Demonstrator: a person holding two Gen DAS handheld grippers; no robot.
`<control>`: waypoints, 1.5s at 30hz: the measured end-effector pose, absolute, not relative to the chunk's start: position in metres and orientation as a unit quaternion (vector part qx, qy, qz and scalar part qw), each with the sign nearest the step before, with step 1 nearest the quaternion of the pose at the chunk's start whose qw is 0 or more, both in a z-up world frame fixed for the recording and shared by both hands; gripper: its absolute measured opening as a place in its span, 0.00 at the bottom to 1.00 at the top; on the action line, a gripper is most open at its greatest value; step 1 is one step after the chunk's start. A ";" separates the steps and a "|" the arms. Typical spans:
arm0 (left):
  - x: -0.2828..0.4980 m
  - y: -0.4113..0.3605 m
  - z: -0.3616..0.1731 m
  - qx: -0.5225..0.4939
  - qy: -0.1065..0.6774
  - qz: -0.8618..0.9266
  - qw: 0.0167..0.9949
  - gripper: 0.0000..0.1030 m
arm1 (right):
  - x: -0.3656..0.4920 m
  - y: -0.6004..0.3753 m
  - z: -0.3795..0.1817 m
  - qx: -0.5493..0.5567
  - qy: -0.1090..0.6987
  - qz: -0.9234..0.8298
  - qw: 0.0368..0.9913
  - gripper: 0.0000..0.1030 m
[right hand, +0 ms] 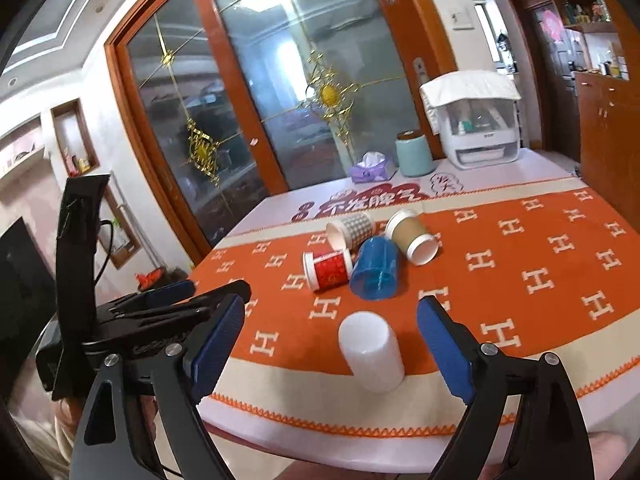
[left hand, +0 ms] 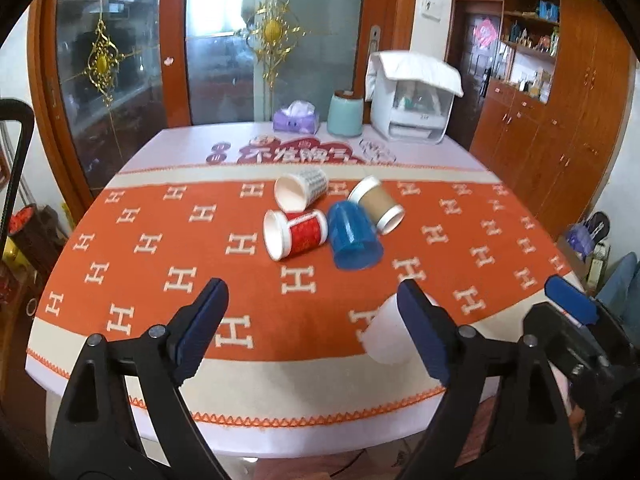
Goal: Flip cup upside down
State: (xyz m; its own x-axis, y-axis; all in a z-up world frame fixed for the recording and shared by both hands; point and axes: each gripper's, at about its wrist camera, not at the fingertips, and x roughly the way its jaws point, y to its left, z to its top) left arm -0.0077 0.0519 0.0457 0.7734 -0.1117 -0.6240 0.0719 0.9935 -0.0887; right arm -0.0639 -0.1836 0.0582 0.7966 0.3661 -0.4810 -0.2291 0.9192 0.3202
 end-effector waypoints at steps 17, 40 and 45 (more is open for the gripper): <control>-0.036 0.032 0.102 -0.029 0.297 0.002 0.954 0.93 | -0.081 -0.191 0.131 0.083 0.252 0.128 0.956 0.95; -0.007 0.003 0.068 -0.017 0.325 -0.001 0.946 0.93 | -0.047 -0.220 0.107 0.075 0.288 0.116 0.948 0.95; -0.002 0.006 0.063 -0.017 0.329 0.000 0.944 0.93 | -0.039 -0.217 0.100 0.072 0.292 0.113 0.947 0.95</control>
